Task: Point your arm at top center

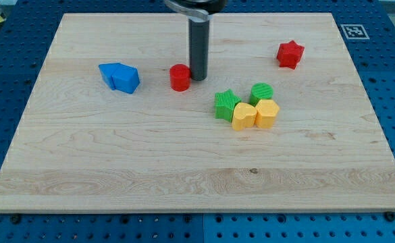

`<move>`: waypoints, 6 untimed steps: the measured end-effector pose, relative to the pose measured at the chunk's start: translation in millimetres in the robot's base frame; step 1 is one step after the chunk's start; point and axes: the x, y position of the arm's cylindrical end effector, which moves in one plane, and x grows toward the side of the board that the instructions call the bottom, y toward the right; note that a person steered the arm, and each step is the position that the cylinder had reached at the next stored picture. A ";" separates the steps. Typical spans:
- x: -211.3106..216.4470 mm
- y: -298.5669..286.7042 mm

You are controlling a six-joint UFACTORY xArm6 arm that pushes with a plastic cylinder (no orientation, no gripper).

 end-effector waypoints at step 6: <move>-182.9 35.8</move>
